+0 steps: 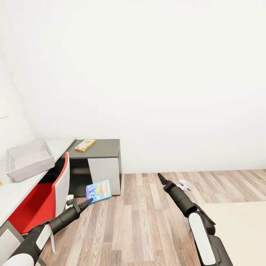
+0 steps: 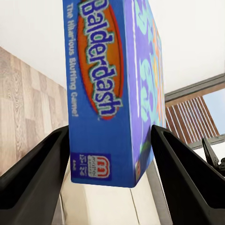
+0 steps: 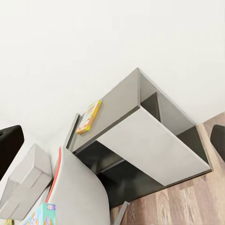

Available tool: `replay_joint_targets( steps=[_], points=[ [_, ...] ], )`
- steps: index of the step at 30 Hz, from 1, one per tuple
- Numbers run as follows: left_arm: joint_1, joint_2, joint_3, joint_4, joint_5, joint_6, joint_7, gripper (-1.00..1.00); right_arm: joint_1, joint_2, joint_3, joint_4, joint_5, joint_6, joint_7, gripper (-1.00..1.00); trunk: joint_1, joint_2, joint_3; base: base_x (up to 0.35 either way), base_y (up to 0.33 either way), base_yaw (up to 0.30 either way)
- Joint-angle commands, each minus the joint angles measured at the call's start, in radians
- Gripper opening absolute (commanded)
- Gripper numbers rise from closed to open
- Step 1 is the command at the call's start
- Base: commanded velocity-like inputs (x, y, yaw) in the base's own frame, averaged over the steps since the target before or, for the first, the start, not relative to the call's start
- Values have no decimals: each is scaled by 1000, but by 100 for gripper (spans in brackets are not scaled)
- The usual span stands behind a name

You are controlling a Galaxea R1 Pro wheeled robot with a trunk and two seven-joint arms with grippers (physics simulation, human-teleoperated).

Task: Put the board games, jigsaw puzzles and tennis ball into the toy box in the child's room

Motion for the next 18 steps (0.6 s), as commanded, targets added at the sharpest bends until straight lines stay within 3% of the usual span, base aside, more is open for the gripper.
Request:
replay_joint_targets(
  steps=[1, 14, 18],
  points=[
    [-1, 0, 2, 0, 3, 9, -2, -100, -1, 1, -3, -1, -6, 8, 3, 100, 1, -2, -3, 0, 0, 0],
    [-1, 1, 2, 0, 3, 4, -2, -100, -1, 3, -3, -1, -6, 9, 3, 100, 1, -2, -3, 0, 0, 2],
    [-1, 1, 2, 0, 3, 2, -3, -100, -1, 2, -3, -1, -7, 9, 2, 100, 1, -2, -3, 0, 0, 163]
  ],
)
